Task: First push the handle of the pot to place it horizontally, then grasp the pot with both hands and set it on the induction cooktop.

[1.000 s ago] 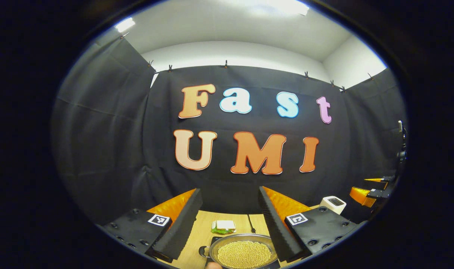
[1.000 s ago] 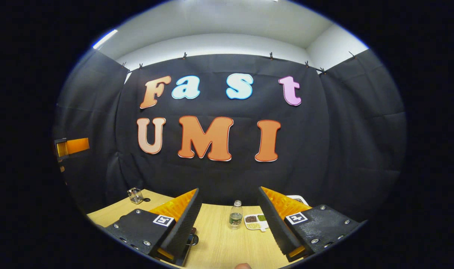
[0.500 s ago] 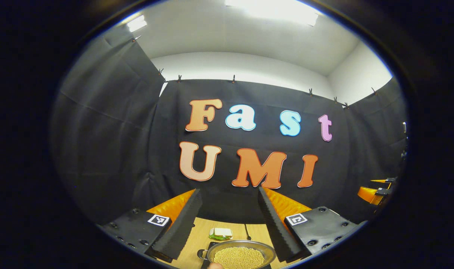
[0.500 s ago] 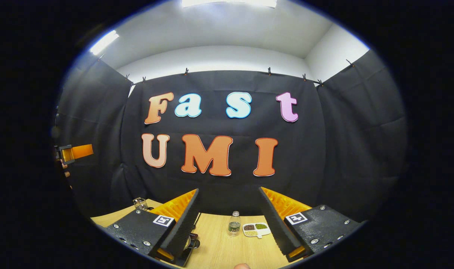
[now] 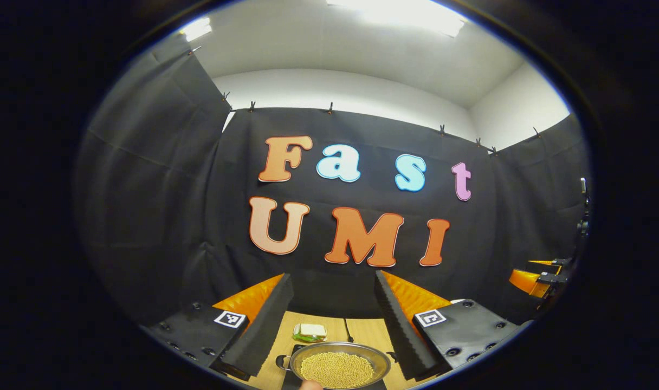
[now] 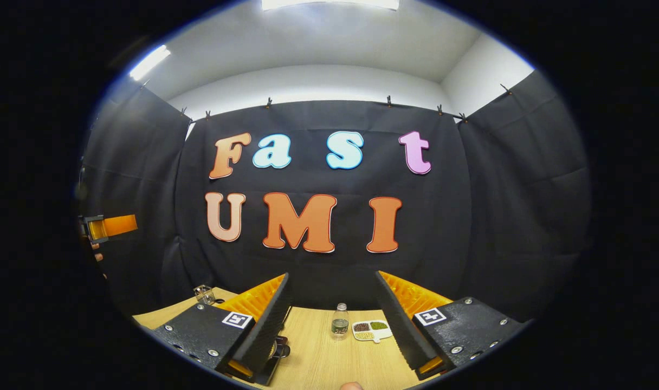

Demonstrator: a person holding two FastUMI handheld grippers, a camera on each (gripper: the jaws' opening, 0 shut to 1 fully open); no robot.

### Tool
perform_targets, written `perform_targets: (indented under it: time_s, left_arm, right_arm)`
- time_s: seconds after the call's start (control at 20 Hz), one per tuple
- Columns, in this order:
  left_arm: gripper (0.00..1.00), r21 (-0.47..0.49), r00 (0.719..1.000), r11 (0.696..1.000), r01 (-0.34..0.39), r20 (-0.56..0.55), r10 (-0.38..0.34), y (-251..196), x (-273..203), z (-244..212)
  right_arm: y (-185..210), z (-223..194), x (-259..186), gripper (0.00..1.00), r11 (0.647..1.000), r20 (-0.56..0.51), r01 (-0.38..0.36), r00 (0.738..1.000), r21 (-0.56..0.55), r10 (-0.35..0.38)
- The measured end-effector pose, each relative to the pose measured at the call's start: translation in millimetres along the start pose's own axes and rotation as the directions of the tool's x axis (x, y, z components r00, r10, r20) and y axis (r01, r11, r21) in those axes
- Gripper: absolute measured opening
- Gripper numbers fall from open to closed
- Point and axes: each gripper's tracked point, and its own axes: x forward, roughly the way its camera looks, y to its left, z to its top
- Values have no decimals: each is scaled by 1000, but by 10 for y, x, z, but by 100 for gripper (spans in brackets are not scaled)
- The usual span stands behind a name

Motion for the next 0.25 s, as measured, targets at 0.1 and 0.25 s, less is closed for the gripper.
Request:
perform_targets:
  time_s: [0.1, 0.25]
  left_arm:
    - [99, 2, 1000, 1000, -6, 4, 6, 23, -17, 37]
    - [98, 8, 1000, 1000, -17, 9, 17, 51, -30, 55]
  right_arm:
    - [-4, -8, 7, 93, 1000, -2, 3, 1000, 3, -3]
    - [2, 4, 4, 93, 1000, 1, 6, 1000, 5, -6]
